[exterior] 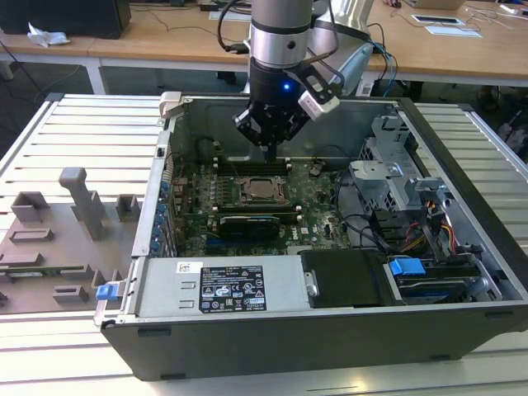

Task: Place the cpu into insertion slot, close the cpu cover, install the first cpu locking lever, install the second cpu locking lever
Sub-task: 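Install the first cpu locking lever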

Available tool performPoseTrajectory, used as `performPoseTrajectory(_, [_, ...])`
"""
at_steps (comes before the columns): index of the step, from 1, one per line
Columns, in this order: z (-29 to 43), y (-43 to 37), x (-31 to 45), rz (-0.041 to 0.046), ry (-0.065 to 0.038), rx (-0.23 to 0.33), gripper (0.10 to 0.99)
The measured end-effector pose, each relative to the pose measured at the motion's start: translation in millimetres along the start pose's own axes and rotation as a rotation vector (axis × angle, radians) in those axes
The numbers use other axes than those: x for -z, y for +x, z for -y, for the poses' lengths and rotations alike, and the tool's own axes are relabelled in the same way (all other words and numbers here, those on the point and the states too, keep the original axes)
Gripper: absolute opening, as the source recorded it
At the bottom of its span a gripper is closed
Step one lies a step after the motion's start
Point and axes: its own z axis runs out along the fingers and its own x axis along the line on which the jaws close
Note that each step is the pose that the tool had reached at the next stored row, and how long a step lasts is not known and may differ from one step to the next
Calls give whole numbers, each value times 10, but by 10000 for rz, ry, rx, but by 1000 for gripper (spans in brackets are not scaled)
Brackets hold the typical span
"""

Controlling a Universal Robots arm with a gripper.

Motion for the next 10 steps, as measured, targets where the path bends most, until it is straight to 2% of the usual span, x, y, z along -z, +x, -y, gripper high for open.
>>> performPoseTrajectory(4, [0,-1,-3,-1,3,-193,106])
performPoseTrajectory(10, [0,0,-23,-14,27,-1283,106])
